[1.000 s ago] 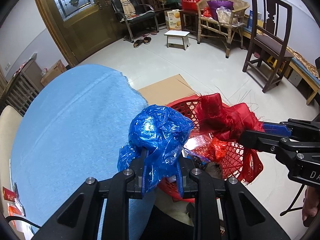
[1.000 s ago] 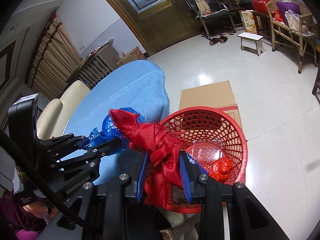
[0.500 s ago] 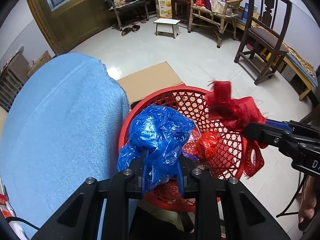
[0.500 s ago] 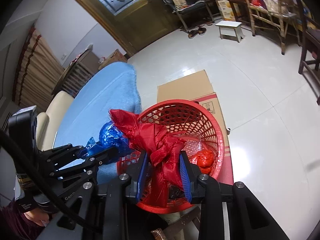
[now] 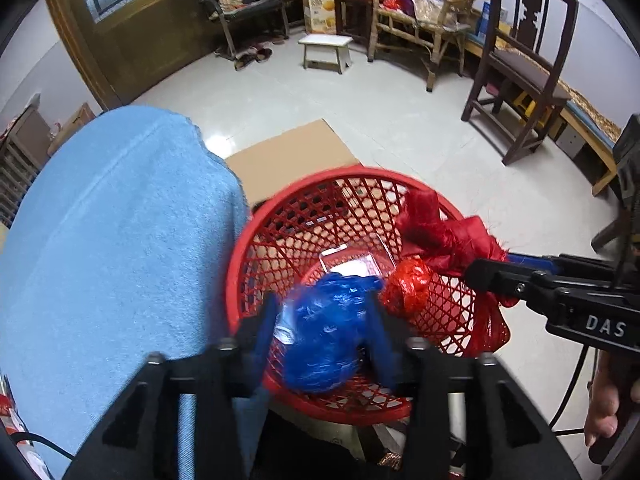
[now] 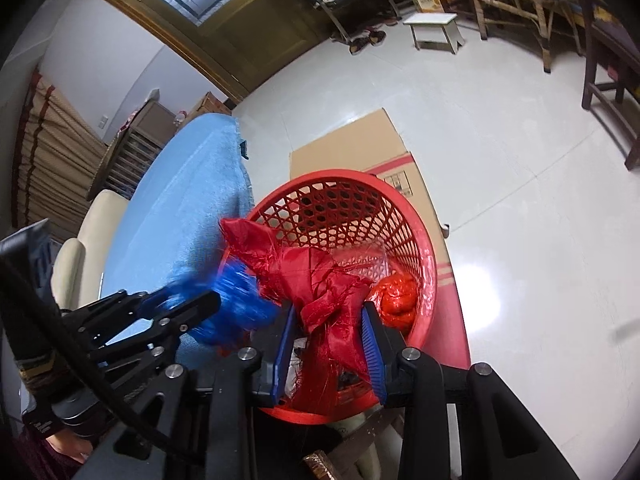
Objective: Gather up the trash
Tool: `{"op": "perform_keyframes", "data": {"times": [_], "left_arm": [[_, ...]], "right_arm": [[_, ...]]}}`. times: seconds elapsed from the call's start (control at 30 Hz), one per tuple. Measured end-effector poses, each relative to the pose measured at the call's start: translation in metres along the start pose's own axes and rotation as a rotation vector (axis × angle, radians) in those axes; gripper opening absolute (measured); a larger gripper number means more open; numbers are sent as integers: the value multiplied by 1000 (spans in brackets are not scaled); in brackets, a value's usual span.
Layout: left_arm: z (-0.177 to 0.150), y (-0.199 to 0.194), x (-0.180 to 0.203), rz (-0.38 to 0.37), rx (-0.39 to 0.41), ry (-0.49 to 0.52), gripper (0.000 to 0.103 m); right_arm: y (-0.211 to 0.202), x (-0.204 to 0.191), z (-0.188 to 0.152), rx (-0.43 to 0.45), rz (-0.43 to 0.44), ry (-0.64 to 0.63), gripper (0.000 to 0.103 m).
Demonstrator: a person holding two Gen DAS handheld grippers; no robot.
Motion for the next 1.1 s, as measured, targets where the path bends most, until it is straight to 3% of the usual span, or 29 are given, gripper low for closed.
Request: {"op": "perform_keyframes", "data": {"times": [0.03,0.23,0.27,0.33,0.67,0.77,0.83,1.1], "left_arm": [[0,-4,-2,8,14,-4,60],[-8,-37,-23,33,76,-46,61],[-11,-45,-28,42,91,-57,61],[-16,-57,-36,61,116,-72,61],[-52,-114,-65,184,191,-169,63],[-66,-134,-80,220,220,-232,77],[-75,-147,-87,251,241,-260,77],[-129,-187,-124,392,247,-397,78]], "right_arm": [[0,0,0,-2,-2,3,38],[-3,-8,0,-5,-2,-16,39],[-3,-9,-1,-4,-2,-20,51],[-4,-15,-2,9,7,-26,63],[-21,-54,-12,87,-8,-128,63],[-36,-71,-21,176,-54,-169,63],[-49,-87,-34,250,-86,-233,63],[-81,-154,-94,363,-52,-380,63]]}}
Point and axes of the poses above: each gripper's, at about its wrist camera, not at the fingertips, and y roughly the way its jaws point, x to its right, z to its top, the point moved 5 cm from there along y, roughly the way its jaws point, and after that the axes turned 14 degrees about y, right-handed, at the moved point
